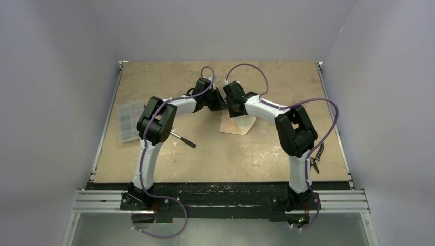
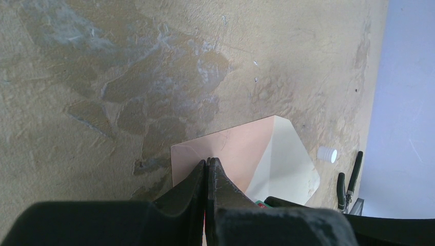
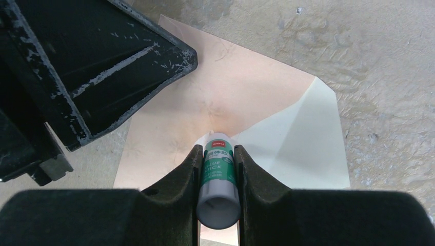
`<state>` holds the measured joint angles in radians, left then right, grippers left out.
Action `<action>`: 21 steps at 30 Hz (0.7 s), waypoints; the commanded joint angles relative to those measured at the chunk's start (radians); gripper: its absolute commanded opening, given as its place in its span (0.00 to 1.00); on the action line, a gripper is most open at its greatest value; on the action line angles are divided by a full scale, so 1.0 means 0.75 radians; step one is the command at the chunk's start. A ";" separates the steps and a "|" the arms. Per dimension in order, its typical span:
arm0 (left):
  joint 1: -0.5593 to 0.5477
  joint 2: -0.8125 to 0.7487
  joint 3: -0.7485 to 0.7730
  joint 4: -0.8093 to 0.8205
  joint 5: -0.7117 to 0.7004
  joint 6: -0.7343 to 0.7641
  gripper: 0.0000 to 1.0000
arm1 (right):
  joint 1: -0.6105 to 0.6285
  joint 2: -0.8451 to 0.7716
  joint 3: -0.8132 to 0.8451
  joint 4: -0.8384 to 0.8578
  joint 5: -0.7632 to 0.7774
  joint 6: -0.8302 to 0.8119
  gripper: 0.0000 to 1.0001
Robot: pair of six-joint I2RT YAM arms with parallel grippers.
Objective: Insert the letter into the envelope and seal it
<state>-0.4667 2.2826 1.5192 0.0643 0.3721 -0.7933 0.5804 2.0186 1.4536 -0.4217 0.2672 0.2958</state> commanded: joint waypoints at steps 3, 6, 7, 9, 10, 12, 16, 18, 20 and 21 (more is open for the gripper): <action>0.003 0.142 -0.076 -0.222 -0.120 0.065 0.00 | 0.006 -0.044 -0.041 0.101 -0.092 -0.118 0.00; 0.004 0.147 -0.074 -0.217 -0.123 0.057 0.00 | 0.019 -0.079 -0.059 0.082 -0.141 -0.135 0.00; 0.003 0.147 -0.075 -0.217 -0.124 0.055 0.00 | 0.023 -0.084 -0.070 0.074 -0.162 -0.136 0.00; 0.003 0.149 -0.072 -0.214 -0.125 0.052 0.00 | 0.029 -0.086 -0.094 0.058 -0.177 -0.128 0.00; 0.003 0.149 -0.072 -0.215 -0.125 0.051 0.00 | 0.031 -0.086 -0.106 0.045 -0.198 -0.127 0.00; 0.003 0.149 -0.073 -0.217 -0.126 0.051 0.00 | 0.037 -0.089 -0.135 0.032 -0.223 -0.120 0.00; 0.003 0.151 -0.074 -0.223 -0.130 0.052 0.00 | 0.048 -0.098 -0.153 -0.002 -0.257 -0.122 0.00; 0.003 0.153 -0.076 -0.225 -0.130 0.053 0.00 | 0.049 -0.096 -0.151 -0.004 -0.248 -0.120 0.00; 0.003 0.153 -0.079 -0.225 -0.130 0.053 0.00 | 0.048 -0.078 -0.133 -0.003 -0.215 -0.112 0.00; 0.003 0.153 -0.080 -0.226 -0.129 0.053 0.00 | 0.049 -0.061 -0.119 -0.008 -0.181 -0.099 0.00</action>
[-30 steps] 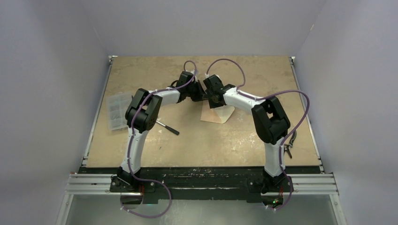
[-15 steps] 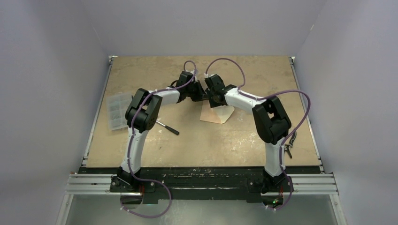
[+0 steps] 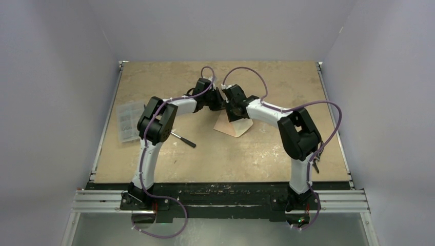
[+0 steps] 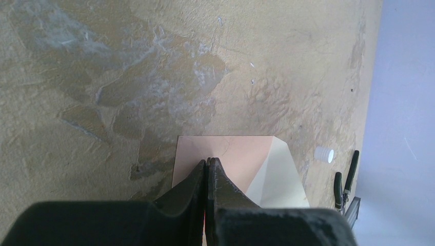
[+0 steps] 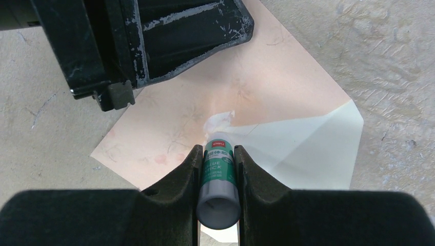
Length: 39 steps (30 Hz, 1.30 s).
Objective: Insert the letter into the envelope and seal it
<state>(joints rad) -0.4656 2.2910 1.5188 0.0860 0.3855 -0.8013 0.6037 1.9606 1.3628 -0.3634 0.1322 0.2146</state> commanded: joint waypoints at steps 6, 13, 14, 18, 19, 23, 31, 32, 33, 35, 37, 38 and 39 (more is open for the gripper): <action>0.003 0.138 -0.086 -0.258 -0.146 0.067 0.00 | 0.008 0.128 0.115 -0.153 0.181 0.134 0.00; 0.013 0.130 -0.098 -0.260 -0.142 0.073 0.00 | 0.005 0.174 0.136 -0.134 0.248 0.151 0.00; 0.015 0.128 -0.099 -0.260 -0.142 0.073 0.00 | 0.005 0.169 0.128 -0.132 0.256 0.156 0.00; 0.020 0.130 -0.101 -0.258 -0.136 0.074 0.00 | 0.005 0.147 0.119 -0.111 0.256 0.157 0.00; 0.021 0.129 -0.101 -0.256 -0.130 0.074 0.00 | 0.005 0.132 0.111 -0.089 0.243 0.145 0.00; 0.022 0.124 -0.088 -0.249 -0.108 0.088 0.00 | 0.006 0.043 0.073 0.012 0.005 0.015 0.00; 0.022 0.151 -0.068 -0.275 -0.114 0.073 0.00 | 0.025 0.000 0.019 -0.013 -0.174 -0.124 0.00; 0.022 0.152 -0.069 -0.274 -0.113 0.069 0.00 | 0.025 -0.001 0.009 -0.013 -0.173 -0.127 0.00; 0.022 0.155 -0.068 -0.274 -0.113 0.066 0.00 | 0.029 -0.005 -0.001 -0.008 -0.194 -0.129 0.00; 0.022 0.157 -0.068 -0.274 -0.113 0.061 0.00 | 0.032 -0.010 -0.010 0.009 -0.188 -0.119 0.00; 0.023 0.159 -0.067 -0.274 -0.113 0.055 0.00 | 0.035 -0.008 -0.009 0.029 -0.181 -0.107 0.00; 0.024 0.160 -0.066 -0.273 -0.111 0.054 0.00 | 0.035 -0.003 -0.008 0.041 -0.153 -0.095 0.00; 0.025 0.162 -0.067 -0.271 -0.109 0.052 0.00 | 0.036 0.004 -0.007 0.055 -0.109 -0.075 0.00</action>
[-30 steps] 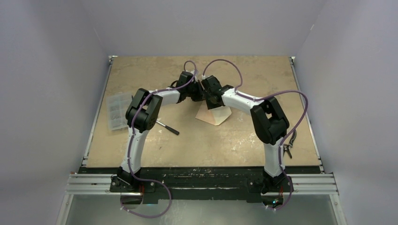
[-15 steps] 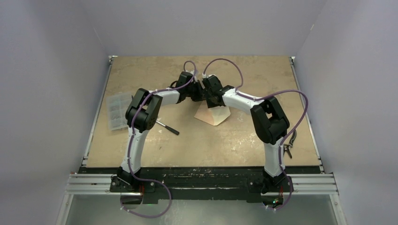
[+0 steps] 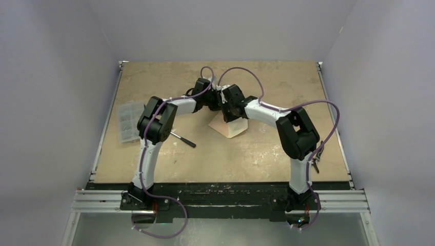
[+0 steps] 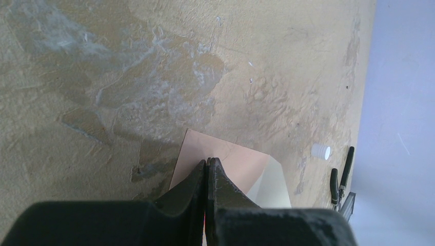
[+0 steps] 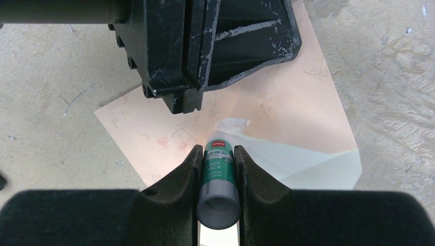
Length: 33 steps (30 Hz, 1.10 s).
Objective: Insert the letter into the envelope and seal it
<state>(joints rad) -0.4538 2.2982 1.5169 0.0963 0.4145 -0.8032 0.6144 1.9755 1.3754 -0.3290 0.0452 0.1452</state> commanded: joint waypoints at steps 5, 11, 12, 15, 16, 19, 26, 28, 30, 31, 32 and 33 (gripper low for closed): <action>0.010 0.151 -0.065 -0.276 -0.126 0.044 0.00 | -0.004 0.055 0.026 -0.096 0.274 0.249 0.00; 0.010 0.147 -0.070 -0.274 -0.116 0.055 0.00 | -0.074 -0.071 -0.027 -0.004 0.254 0.297 0.00; 0.012 0.147 -0.067 -0.274 -0.114 0.058 0.00 | -0.075 -0.101 -0.032 0.036 0.207 0.279 0.00; 0.013 0.149 -0.043 -0.276 -0.105 0.068 0.00 | -0.080 -0.207 -0.074 0.201 -0.036 0.237 0.00; 0.014 0.149 -0.032 -0.277 -0.100 0.073 0.00 | -0.087 -0.240 -0.086 0.242 -0.125 0.236 0.00; 0.014 0.143 0.000 -0.276 -0.073 0.087 0.00 | -0.134 -0.322 -0.105 0.319 -0.366 0.255 0.00; 0.026 0.102 0.054 -0.265 -0.020 0.086 0.00 | -0.310 -0.460 -0.215 0.301 -0.556 0.298 0.00; 0.032 0.085 0.064 -0.259 0.010 0.082 0.00 | -0.341 -0.489 -0.251 0.251 -0.517 0.292 0.00; 0.036 0.057 0.062 -0.226 0.061 0.073 0.03 | -0.382 -0.528 -0.306 0.222 -0.497 0.325 0.00; 0.036 0.042 0.060 -0.202 0.106 0.068 0.09 | -0.409 -0.548 -0.342 0.217 -0.497 0.352 0.00; 0.036 0.026 0.060 -0.180 0.155 0.066 0.16 | -0.445 -0.570 -0.380 0.219 -0.510 0.380 0.00; 0.036 0.005 0.057 -0.163 0.193 0.064 0.23 | -0.480 -0.594 -0.425 0.232 -0.529 0.401 0.00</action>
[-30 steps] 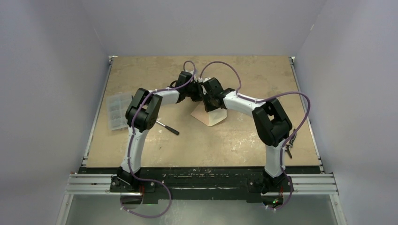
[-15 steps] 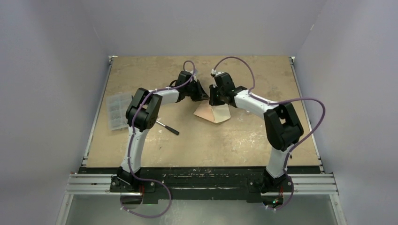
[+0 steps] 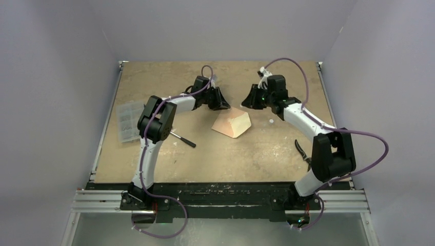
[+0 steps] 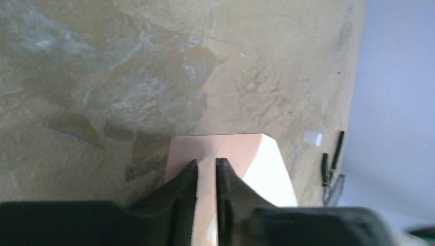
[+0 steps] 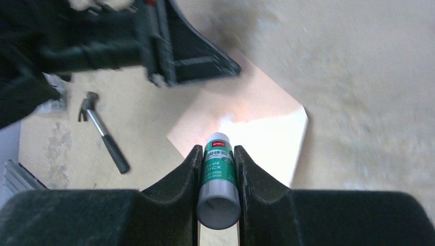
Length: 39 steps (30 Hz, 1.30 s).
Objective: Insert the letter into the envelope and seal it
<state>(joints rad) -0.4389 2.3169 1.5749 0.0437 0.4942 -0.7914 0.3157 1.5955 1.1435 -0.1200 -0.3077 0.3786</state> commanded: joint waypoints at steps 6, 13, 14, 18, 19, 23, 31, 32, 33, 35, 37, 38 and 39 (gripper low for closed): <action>0.023 -0.160 -0.079 -0.006 0.172 0.053 0.48 | -0.258 -0.211 -0.372 0.045 -0.155 0.285 0.00; 0.033 -0.244 -0.120 -0.015 0.200 0.060 0.55 | -0.463 -0.267 -0.632 0.199 -0.326 0.441 0.00; 0.035 -0.252 -0.126 -0.015 0.202 0.060 0.56 | -0.481 -0.259 -0.655 0.234 -0.352 0.452 0.00; 0.037 -0.273 -0.136 -0.024 0.204 0.068 0.59 | -0.512 -0.182 -0.697 0.337 -0.408 0.481 0.00; 0.039 -0.276 -0.136 -0.028 0.204 0.072 0.59 | -0.514 -0.160 -0.695 0.360 -0.407 0.486 0.00; 0.045 -0.282 -0.128 -0.047 0.197 0.085 0.58 | -0.521 -0.058 -0.614 0.317 -0.409 0.417 0.00; 0.057 -0.330 -0.152 -0.056 0.084 0.083 0.56 | -0.547 0.018 -0.647 0.309 -0.438 0.459 0.05; 0.057 -0.333 -0.154 -0.055 0.077 0.078 0.56 | -0.556 0.024 -0.661 0.330 -0.434 0.481 0.09; 0.057 -0.336 -0.157 -0.055 0.076 0.075 0.56 | -0.562 0.036 -0.672 0.348 -0.434 0.499 0.16; 0.057 -0.335 -0.161 -0.055 0.075 0.068 0.56 | -0.570 0.060 -0.679 0.370 -0.429 0.530 0.36; 0.057 -0.334 -0.161 -0.056 0.075 0.065 0.56 | -0.574 0.058 -0.685 0.373 -0.397 0.549 0.52; 0.057 -0.334 -0.163 -0.055 0.074 0.065 0.56 | -0.574 0.046 -0.691 0.369 -0.371 0.555 0.56; 0.057 -0.334 -0.163 -0.055 0.074 0.064 0.56 | -0.574 0.037 -0.691 0.360 -0.349 0.557 0.59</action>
<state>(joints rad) -0.4015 2.1204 1.4612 -0.0097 0.5644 -0.7414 -0.1104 1.6367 0.6411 0.1261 -0.6250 0.7685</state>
